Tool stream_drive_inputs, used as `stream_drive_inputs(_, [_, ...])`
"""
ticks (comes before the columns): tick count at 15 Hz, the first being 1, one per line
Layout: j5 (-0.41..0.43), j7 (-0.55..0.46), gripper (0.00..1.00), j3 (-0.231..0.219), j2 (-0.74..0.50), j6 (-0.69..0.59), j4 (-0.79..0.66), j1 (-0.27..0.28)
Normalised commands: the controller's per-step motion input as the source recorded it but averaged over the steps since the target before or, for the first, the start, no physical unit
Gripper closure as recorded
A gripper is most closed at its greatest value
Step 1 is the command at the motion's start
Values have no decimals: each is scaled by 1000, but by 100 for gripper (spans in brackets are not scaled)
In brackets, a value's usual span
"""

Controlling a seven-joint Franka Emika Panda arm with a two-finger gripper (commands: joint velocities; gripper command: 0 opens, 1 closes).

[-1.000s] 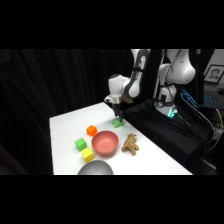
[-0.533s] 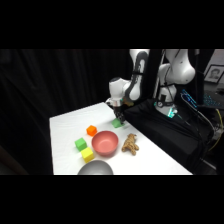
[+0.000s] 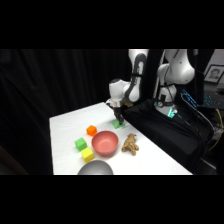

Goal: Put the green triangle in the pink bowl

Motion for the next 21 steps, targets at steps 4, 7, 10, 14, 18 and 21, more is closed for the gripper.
stream_drive_inputs(4, [-66, 35, 97, 16, 105, 145, 48, -12])
stream_drive_inputs(7, [-169, 158, 94, -84, 51, 87, 39, 95])
stream_drive_inputs(10, [-271, 291, 94, -194, -95, -56, 17, 209])
stream_drive_inputs(14, [-304, 329, 94, -234, -255, -250, 10, 236])
stream_drive_inputs(18, [-273, 253, 94, -155, -338, -325, 2, 132])
stream_drive_inputs(21, [-237, 186, 94, -78, -375, -358, -2, 44])
